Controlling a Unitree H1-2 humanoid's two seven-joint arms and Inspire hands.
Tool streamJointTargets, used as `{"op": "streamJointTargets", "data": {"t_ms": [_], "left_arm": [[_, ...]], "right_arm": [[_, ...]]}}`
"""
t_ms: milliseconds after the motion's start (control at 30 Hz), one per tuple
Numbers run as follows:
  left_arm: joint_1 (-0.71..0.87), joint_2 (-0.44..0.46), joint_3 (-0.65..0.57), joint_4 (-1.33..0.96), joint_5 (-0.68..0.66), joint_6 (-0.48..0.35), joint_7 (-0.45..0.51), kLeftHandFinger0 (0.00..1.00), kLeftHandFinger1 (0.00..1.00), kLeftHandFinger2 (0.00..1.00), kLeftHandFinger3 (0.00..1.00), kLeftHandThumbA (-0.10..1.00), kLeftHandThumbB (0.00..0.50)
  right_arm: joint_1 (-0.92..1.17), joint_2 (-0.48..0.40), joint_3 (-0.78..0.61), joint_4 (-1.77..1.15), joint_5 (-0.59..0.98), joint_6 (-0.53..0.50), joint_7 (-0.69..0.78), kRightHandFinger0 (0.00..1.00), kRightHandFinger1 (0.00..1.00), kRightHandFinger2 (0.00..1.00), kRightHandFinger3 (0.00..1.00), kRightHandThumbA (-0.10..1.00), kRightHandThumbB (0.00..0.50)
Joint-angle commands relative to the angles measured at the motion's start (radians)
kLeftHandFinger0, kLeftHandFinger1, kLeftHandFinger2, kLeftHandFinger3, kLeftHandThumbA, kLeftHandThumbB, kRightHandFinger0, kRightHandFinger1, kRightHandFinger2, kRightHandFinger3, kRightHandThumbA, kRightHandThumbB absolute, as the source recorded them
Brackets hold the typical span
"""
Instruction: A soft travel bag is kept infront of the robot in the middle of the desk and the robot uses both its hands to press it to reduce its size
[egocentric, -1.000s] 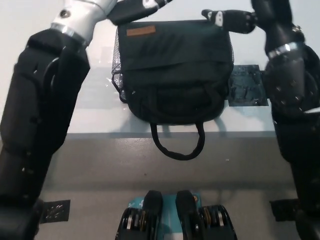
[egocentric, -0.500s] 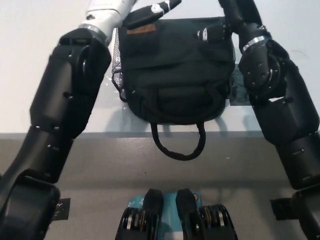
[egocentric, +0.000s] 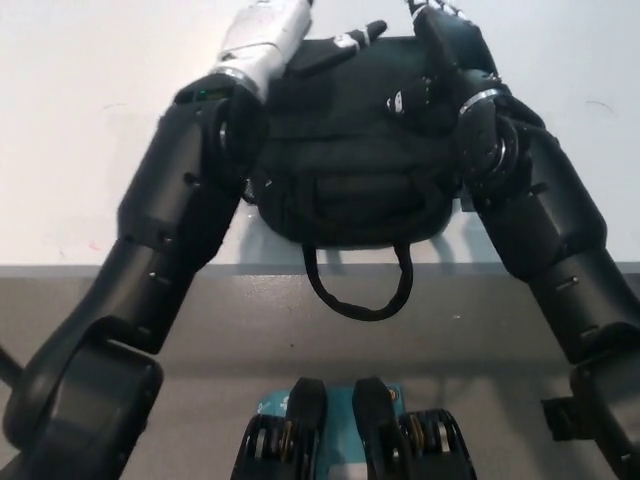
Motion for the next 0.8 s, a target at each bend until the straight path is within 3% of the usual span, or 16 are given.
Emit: {"op": "streamJointTargets", "data": {"t_ms": [0, 133, 167, 233, 333, 367, 400, 500, 667, 767], "left_arm": [[-0.08, -0.01, -0.016, 0.034, -0.017, 0.032, 0.069, 1.0, 1.0, 1.0, 1.0, 1.0, 0.328], [-0.088, -0.011, -0.027, 0.141, -0.024, 0.032, 0.12, 1.0, 1.0, 1.0, 1.0, 1.0, 0.339], [-0.087, -0.013, -0.026, 0.159, -0.032, 0.036, 0.127, 1.0, 1.0, 1.0, 1.0, 1.0, 0.328], [-0.075, -0.018, -0.013, 0.179, -0.061, 0.029, 0.132, 1.0, 1.0, 1.0, 1.0, 1.0, 0.304], [-0.062, -0.018, -0.026, 0.238, -0.066, 0.041, 0.144, 1.0, 1.0, 1.0, 1.0, 1.0, 0.307], [-0.055, -0.012, -0.036, 0.291, -0.068, 0.019, 0.16, 1.0, 1.0, 1.0, 1.0, 1.0, 0.297], [-0.05, -0.008, -0.039, 0.305, -0.071, 0.016, 0.164, 1.0, 1.0, 1.0, 1.0, 1.0, 0.295], [-0.017, 0.001, -0.044, 0.328, -0.088, 0.022, 0.146, 1.0, 1.0, 1.0, 1.0, 1.0, 0.254], [0.043, 0.023, -0.07, 0.381, -0.099, -0.016, 0.185, 1.0, 1.0, 1.0, 1.0, 1.0, 0.252], [0.083, 0.037, -0.078, 0.404, -0.108, -0.028, 0.203, 1.0, 1.0, 1.0, 1.0, 1.0, 0.266]], "right_arm": [[-0.083, 0.013, 0.016, 0.059, 0.03, -0.039, -0.058, 1.0, 1.0, 1.0, 1.0, 1.0, 0.105], [-0.104, 0.031, 0.02, 0.148, 0.053, -0.045, -0.069, 1.0, 1.0, 1.0, 1.0, 1.0, 0.112], [-0.113, 0.036, 0.025, 0.187, 0.056, -0.053, -0.078, 1.0, 1.0, 1.0, 1.0, 1.0, 0.143], [-0.116, 0.046, 0.03, 0.236, 0.062, -0.064, -0.095, 1.0, 1.0, 1.0, 1.0, 1.0, 0.147], [-0.119, 0.064, 0.024, 0.317, 0.094, -0.079, -0.094, 1.0, 1.0, 1.0, 1.0, 1.0, 0.189], [-0.122, 0.077, 0.019, 0.373, 0.106, -0.089, -0.111, 1.0, 1.0, 1.0, 1.0, 1.0, 0.092], [-0.121, 0.084, 0.011, 0.39, 0.12, -0.099, -0.116, 1.0, 1.0, 1.0, 1.0, 1.0, 0.088], [-0.11, 0.1, -0.016, 0.448, 0.17, -0.11, -0.102, 1.0, 1.0, 1.0, 1.0, 1.0, 0.131], [-0.079, 0.123, -0.126, 0.526, 0.292, -0.122, -0.064, 1.0, 1.0, 1.0, 1.0, 1.0, 0.195], [-0.029, 0.133, -0.218, 0.581, 0.38, -0.185, -0.048, 1.0, 1.0, 1.0, 1.0, 1.0, 0.253]]}}
